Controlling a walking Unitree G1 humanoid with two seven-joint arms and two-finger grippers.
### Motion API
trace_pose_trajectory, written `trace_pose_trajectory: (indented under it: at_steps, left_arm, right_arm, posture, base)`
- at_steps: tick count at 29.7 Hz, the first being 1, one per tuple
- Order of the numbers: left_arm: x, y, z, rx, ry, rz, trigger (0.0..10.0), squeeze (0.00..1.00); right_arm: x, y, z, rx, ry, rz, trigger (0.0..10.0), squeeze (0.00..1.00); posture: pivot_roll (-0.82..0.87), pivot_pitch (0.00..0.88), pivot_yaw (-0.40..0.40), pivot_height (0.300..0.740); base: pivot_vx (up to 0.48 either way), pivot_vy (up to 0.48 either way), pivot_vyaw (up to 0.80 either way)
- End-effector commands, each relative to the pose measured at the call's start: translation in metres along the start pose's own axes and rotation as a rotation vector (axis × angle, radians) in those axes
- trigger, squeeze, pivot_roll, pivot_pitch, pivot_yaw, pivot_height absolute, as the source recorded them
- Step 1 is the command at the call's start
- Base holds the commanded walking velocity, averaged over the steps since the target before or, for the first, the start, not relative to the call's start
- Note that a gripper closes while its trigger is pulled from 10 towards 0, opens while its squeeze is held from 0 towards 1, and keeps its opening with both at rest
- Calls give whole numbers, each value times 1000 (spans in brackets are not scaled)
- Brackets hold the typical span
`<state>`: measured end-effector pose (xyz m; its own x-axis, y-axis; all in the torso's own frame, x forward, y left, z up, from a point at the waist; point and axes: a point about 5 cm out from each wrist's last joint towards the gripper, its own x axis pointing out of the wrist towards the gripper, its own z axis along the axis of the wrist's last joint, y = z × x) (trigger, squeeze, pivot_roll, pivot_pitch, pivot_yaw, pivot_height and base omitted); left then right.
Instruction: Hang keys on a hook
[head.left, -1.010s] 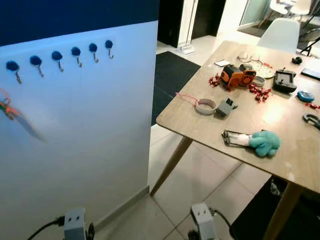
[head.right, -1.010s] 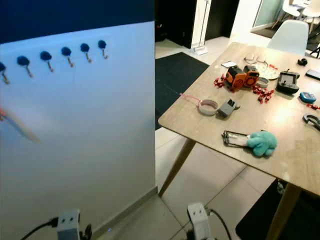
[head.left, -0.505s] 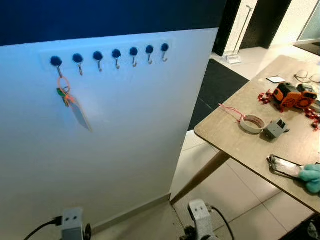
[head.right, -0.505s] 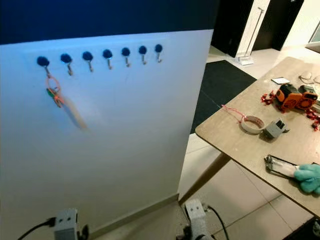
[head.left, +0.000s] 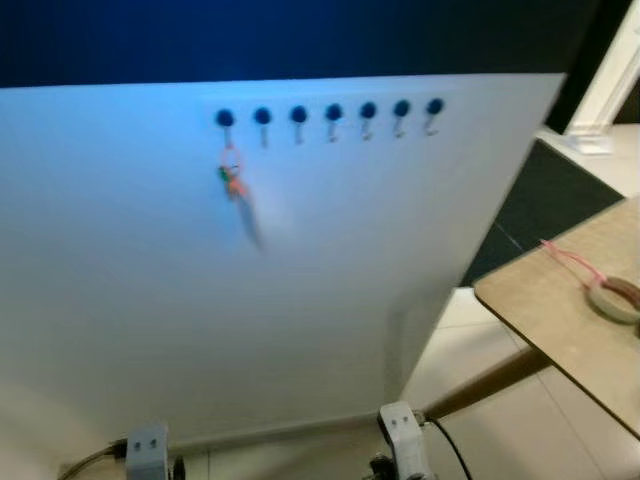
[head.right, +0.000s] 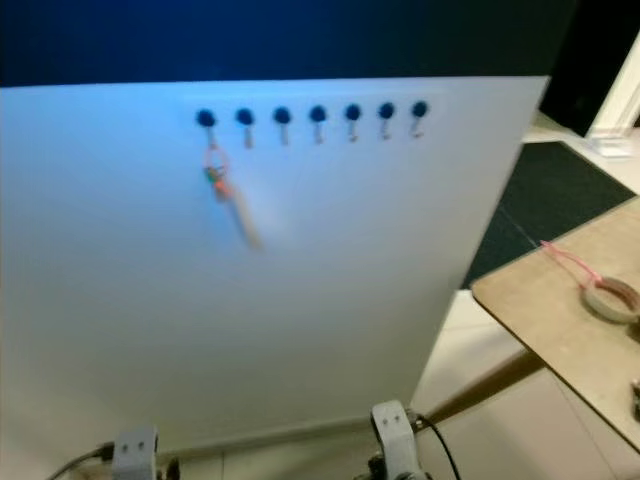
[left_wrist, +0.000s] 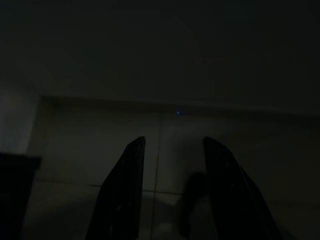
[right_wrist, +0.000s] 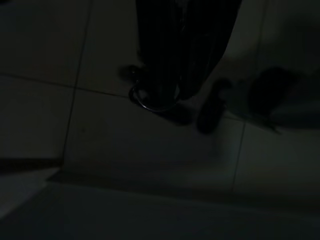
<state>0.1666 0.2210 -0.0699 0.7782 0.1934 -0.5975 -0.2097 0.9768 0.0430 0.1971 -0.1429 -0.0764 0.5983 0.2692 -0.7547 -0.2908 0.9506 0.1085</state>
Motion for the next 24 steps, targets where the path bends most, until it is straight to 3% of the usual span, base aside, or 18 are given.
trace_pose_trajectory:
  at_steps: [1,18,21,24]
  left_arm:
    - [-1,0,-3,2,11,0,10000,0]
    - [1,2,-1,3,10,-1,10000,0]
    - [1,1,0,9,6,-15,10000,0]
    - [2,0,1,9,4,-22,10000,0]
  right_arm:
    - [0,1,-1,0,1,6,10000,0]
    - [-1,-1,-1,-1,0,1,10000,0]
    - [-2,-8,-2,121,-17,-48,10000,0]
    - [-3,-11,-3,135,-10,-68,10000,0]
  posture:
    - [105,49,-45,740]
    - [104,40,-42,740]
    - [104,37,-39,740]
    - [104,36,-38,740]
  base:
    - [0,0,800]
    - [0,0,800]
    - [0,0,0]
    - [0,0,0]
